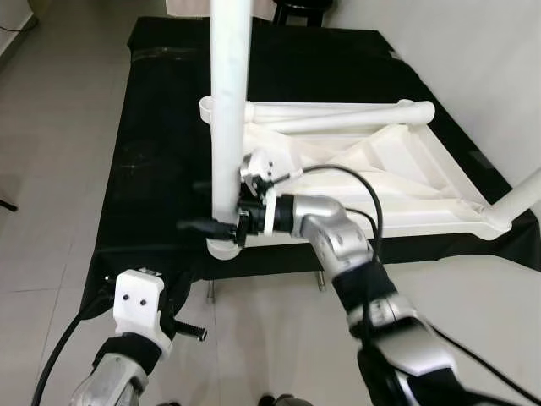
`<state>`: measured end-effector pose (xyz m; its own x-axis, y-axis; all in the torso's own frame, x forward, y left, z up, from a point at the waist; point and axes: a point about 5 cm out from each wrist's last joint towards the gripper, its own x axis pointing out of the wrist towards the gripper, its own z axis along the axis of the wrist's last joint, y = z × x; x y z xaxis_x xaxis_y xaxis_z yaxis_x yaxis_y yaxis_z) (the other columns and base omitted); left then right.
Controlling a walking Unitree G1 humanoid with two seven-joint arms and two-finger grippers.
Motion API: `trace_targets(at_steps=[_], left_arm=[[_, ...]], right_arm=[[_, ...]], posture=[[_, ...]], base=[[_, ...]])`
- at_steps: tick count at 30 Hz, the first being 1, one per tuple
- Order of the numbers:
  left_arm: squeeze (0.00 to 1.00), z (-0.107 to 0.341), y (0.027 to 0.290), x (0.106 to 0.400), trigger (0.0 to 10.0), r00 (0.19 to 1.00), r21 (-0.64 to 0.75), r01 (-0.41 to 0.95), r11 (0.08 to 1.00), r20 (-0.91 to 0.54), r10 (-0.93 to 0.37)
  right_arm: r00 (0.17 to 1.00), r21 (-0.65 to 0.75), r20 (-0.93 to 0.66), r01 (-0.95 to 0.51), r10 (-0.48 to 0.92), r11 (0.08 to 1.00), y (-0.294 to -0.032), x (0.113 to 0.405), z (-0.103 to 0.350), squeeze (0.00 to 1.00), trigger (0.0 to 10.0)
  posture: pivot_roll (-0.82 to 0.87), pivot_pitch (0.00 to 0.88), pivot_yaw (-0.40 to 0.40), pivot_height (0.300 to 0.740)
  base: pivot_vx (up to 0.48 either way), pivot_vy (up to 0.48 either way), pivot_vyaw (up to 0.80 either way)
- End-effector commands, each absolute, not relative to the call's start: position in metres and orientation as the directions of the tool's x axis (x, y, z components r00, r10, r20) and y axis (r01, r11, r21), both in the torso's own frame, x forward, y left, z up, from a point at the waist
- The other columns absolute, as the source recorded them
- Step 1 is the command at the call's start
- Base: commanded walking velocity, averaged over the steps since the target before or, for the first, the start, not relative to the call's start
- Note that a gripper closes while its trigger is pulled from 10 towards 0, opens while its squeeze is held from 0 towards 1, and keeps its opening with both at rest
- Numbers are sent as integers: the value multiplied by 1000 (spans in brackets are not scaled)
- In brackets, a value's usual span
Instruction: Building children table
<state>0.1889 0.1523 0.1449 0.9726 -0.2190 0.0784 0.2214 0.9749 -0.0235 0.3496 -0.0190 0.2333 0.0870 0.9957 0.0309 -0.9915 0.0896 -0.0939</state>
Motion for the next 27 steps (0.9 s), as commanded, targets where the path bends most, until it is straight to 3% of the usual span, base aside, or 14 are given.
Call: trace_targets(at_steps=[1, 6, 7, 9, 10, 16, 21, 22, 23, 25, 26, 27], left_arm=[[0, 146, 149, 185, 10000, 971, -31, 229, 973, 75, -226], [0, 146, 147, 181, 10000, 971, -35, 233, 972, 70, -230], [0, 146, 147, 179, 10000, 970, -37, 234, 971, 67, -232], [0, 146, 147, 179, 10000, 970, -37, 234, 971, 67, -232], [0, 147, 146, 177, 10000, 971, -39, 235, 971, 64, -232], [0, 148, 146, 172, 10000, 971, -44, 237, 970, 54, -235], [0, 148, 146, 173, 10000, 971, -44, 236, 971, 52, -234], [0, 147, 146, 174, 10000, 971, -44, 234, 971, 54, -232], [0, 147, 146, 174, 10000, 971, -44, 234, 971, 54, -232], [0, 147, 146, 176, 10000, 972, -43, 228, 973, 58, -226], [0, 147, 146, 176, 10000, 972, -43, 228, 973, 58, -226], [0, 147, 148, 178, 10000, 973, -42, 224, 974, 60, -221]], right_arm=[[21, -99, 18, -995, 1000, 22, -14, 347, 232, 0, 10000], [-62, -111, -7, -992, 998, -62, -12, 346, 238, 0, 10000], [-82, -107, -12, -991, 997, -83, -11, 347, 239, 0, 3765], [-82, -107, -12, -991, 997, -83, -11, 347, 239, 0, 3765], [-113, -106, -25, -988, 993, -115, -11, 347, 239, 0, 0], [-212, -98, -62, -971, 975, -218, -11, 348, 233, 0, 0], [-139, -127, -64, -981, 988, -146, -16, 351, 228, 0, 0], [-26, -166, -61, -985, 998, -36, -24, 357, 228, 0, 0], [-26, -166, -61, -985, 998, -36, -24, 357, 228, 0, 0], [153, -158, 6, -976, 988, 152, -37, 363, 228, 0, 0], [153, -158, 6, -976, 988, 152, -37, 363, 228, 0, 0], [343, -85, 50, -934, 938, 346, -47, 363, 216, 0, 0]], posture=[[-46, 199, -157, 740], [-39, 212, -157, 740], [-33, 223, -156, 740], [-33, 223, -156, 740], [-30, 233, -155, 740], [-29, 244, -153, 740], [-37, 241, -153, 740], [-41, 237, -156, 740], [-41, 237, -156, 740], [-57, 229, -158, 740], [-57, 229, -158, 740], [-80, 218, -156, 740]], base=[[0, 0, 0], [0, 0, 0], [0, 0, 0], [0, 0, 0], [0, 0, 0], [0, 0, 0], [0, 0, 0], [0, 0, 0], [0, 0, 0], [0, 0, 0], [0, 0, 0], [0, 0, 0]])
